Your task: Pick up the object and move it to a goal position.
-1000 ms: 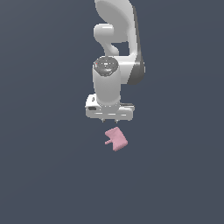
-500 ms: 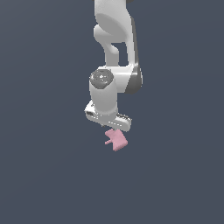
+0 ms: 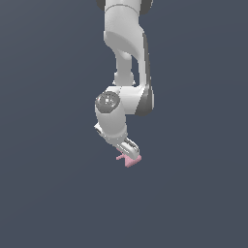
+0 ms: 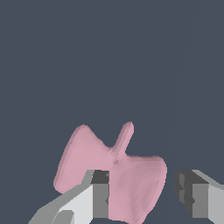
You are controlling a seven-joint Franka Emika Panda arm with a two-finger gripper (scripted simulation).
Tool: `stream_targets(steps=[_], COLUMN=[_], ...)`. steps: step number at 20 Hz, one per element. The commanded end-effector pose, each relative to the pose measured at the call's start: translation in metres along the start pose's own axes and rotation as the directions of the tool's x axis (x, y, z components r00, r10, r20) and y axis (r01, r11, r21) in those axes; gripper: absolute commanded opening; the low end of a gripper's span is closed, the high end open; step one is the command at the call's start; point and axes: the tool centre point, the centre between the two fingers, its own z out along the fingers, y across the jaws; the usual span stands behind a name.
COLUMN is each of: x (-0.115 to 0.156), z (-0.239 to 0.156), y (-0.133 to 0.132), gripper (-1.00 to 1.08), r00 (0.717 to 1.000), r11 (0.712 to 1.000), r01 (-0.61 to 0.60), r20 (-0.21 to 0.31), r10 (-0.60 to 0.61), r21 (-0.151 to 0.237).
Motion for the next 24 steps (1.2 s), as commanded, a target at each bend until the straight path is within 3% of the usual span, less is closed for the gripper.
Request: stream_targets(steps=[1, 12, 24], x=[0.005, 0.019, 0.021], z=[0.009, 0.035, 0.047], y=[-0.001, -0.002, -0.002], gripper=[0.28, 0.28, 0.28], r00=[0.997, 0.953, 0.942], r11=[0.997, 0.953, 0.942], r01=[-0.081, -0.302, -0.336], r20=[0.002, 0.009, 0.010], r10=[0.081, 0.302, 0.336], r21=[0.006, 0.021, 0.022])
